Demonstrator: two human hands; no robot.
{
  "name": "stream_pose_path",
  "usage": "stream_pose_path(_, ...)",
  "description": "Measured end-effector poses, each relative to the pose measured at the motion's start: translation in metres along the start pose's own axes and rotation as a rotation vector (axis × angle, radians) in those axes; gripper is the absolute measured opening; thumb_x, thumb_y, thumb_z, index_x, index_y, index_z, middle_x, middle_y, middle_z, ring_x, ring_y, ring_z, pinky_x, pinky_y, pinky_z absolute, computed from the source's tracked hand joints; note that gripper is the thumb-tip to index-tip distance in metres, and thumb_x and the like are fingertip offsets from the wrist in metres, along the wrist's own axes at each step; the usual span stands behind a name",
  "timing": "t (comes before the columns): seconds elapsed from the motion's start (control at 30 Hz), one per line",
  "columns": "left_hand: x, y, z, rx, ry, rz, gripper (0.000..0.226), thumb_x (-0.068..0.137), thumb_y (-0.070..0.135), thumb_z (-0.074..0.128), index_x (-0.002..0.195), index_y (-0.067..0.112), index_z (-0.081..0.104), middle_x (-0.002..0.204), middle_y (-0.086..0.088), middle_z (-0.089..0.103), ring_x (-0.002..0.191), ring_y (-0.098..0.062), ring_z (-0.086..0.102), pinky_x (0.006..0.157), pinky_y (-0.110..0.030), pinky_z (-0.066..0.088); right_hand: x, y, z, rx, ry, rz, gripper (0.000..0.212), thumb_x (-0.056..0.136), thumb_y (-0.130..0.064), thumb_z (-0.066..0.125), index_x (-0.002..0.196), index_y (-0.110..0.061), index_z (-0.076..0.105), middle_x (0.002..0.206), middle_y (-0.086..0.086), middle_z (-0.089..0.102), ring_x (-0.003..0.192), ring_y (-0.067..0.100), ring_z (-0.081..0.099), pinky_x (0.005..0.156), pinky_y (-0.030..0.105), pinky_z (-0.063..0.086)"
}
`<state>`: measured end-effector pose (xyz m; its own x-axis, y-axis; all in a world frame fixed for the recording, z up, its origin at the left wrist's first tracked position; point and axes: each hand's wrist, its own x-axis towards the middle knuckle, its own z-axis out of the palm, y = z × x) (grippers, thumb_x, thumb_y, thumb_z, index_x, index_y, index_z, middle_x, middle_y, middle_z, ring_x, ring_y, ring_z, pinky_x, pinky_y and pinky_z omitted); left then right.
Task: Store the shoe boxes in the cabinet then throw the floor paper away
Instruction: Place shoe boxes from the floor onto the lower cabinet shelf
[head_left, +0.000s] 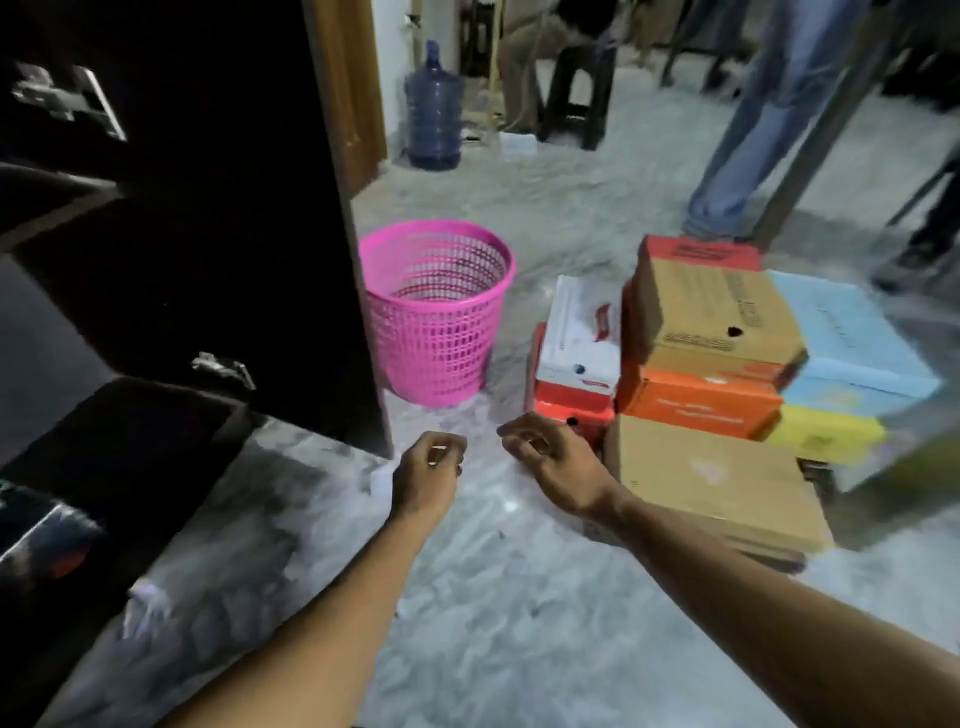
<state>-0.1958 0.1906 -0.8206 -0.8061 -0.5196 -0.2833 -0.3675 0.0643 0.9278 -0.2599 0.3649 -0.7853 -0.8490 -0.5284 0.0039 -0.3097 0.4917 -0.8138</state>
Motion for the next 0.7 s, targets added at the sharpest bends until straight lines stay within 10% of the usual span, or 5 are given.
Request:
stream_pose_path(0.27, -0.016, 0.004, 0.153, 0.106, -0.363, 0.006, 0.042, 0.07, 0.059, 0.065, 0.101, 0.032, 0.071, 0.102, 0.006, 0.074, 0.1, -0.023, 0.072, 0.095, -0.044, 0.058, -0.084, 0.141, -0.131, -0.092, 0.472, 0.312, 0.013, 0.1, -0.023, 0.061, 0.106, -0.018, 0.07, 0.109, 0.002, 0.075, 0.092, 0.011, 0.066, 0.083, 0.037, 0.057)
stream_pose_path(0.4, -0.011, -0.016, 0.211, 0.245, -0.398, -0.023, 0.044, 0.092, 0.047, 0.066, 0.13, 0.027, 0.057, 0.115, 0.004, 0.065, 0.105, -0.019, 0.06, 0.084, -0.032, 0.053, -0.113, 0.22, -0.164, -0.14, 0.689, 0.538, 0.034, 0.089, -0.039, 0.058, 0.118, -0.021, 0.063, 0.122, 0.009, 0.063, 0.11, 0.027, 0.062, 0.094, 0.046, 0.055)
stream_pose_path(0.57, 0.001, -0.045, 0.256, 0.252, -0.427, -0.081, 0.078, 0.09, 0.059, 0.061, 0.157, 0.027, 0.035, 0.149, 0.001, 0.052, 0.128, -0.025, 0.056, 0.092, -0.034, 0.046, -0.126, 0.283, -0.17, 0.043, 0.723, 0.771, 0.072, 0.095, -0.043, 0.067, 0.153, -0.012, 0.039, 0.154, 0.014, 0.046, 0.141, 0.034, 0.047, 0.114, 0.049, 0.042)
stream_pose_path(0.7, 0.001, -0.054, 0.266, 0.232, -0.434, -0.096, 0.08, 0.086, 0.071, 0.056, 0.15, 0.025, 0.043, 0.149, 0.001, 0.055, 0.134, -0.027, 0.053, 0.108, -0.043, 0.046, -0.124, 0.294, -0.159, 0.287, 0.744, 0.817, 0.068, 0.091, -0.047, 0.07, 0.146, -0.017, 0.045, 0.131, 0.004, 0.059, 0.124, 0.031, 0.058, 0.103, 0.044, 0.048)
